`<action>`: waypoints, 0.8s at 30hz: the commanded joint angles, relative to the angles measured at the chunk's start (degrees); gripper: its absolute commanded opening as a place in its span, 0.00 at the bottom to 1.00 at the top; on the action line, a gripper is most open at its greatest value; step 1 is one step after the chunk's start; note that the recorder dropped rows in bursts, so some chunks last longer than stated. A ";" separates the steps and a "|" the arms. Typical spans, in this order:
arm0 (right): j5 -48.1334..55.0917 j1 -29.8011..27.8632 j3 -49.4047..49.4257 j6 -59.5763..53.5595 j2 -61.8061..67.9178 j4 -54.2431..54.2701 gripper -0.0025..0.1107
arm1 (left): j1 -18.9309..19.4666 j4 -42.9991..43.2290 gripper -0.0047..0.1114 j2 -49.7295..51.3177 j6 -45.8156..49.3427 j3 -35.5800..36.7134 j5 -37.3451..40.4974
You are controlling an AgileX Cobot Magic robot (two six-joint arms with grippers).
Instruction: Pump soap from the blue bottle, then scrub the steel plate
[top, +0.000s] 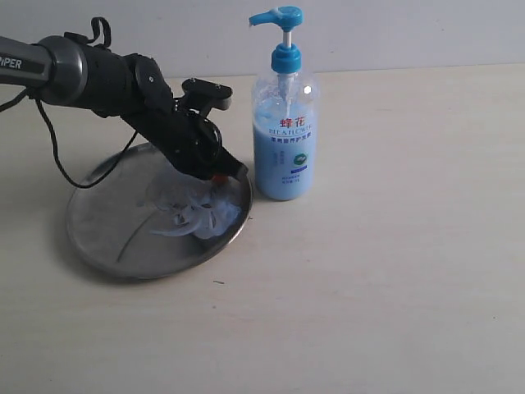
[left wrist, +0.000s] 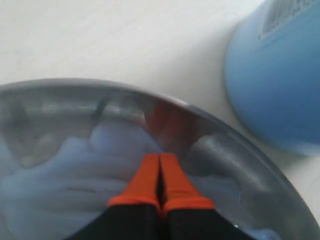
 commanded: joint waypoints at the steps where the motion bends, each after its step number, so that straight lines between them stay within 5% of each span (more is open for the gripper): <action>1: -0.08 0.03 0.16 -0.22 -0.21 0.13 0.02 | 0.54 3.38 0.04 2.02 0.27 1.20 2.44; 13: -0.08 0.03 0.16 -0.22 -0.21 0.13 0.02 | 4.24 2.37 0.04 2.02 -1.23 1.20 -0.74; 24: -0.08 0.03 0.16 -0.22 -0.21 0.13 0.02 | -2.20 1.77 0.04 2.02 0.56 1.20 4.38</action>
